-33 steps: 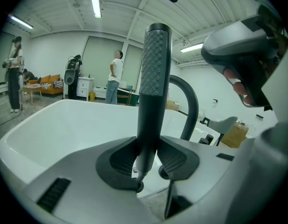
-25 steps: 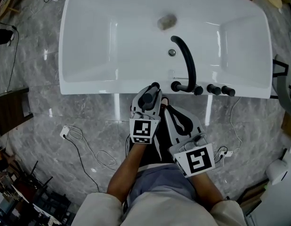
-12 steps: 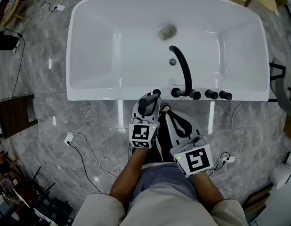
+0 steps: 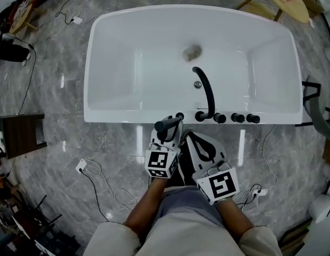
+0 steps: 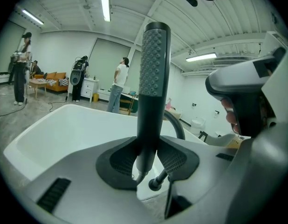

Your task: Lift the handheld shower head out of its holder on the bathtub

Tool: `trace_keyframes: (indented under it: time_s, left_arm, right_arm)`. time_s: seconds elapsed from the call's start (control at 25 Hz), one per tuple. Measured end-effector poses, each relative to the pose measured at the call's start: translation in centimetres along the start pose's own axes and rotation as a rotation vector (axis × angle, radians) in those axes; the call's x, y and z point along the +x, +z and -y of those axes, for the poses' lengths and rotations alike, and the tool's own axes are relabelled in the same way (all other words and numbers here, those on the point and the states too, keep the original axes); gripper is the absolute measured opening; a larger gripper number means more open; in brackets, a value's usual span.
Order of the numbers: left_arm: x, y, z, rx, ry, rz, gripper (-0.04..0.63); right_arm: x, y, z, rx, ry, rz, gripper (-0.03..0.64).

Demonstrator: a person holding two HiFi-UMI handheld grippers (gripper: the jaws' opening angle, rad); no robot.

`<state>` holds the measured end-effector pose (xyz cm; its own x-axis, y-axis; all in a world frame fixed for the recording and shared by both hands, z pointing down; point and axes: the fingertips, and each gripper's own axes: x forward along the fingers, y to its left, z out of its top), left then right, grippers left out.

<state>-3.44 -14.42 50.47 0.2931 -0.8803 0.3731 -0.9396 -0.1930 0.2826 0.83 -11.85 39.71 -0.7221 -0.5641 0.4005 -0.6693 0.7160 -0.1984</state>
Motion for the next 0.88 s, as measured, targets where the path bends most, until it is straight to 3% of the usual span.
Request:
trace_keyframes:
  time_s: [0.2,0.32,0.64,0.88]
  left_arm:
    - [-1.2,1.3,0.5,-0.017,-0.010,0.019,0.140]
    - [-1.8,2.7,1.2,0.013,-0.017,0.033,0.140]
    - [-3.0,4.6,2.9,-0.018,-0.081,0.042,0.141]
    - [-4.7,7.3,4.2,-0.006,-0.119,0.096,0.140]
  right_arm:
    - [-0.7,1.2,-0.4,-0.010,-0.002,0.025,0.020]
    - [-1.0,2.0,-0.4,-0.014,0.001,0.038,0.020]
    - [-2.3,4.1,-1.5,-0.033,0.007,0.062,0.020]
    - [-3.8,6.1,-1.6,-0.056,-0.009,0.099,0.020]
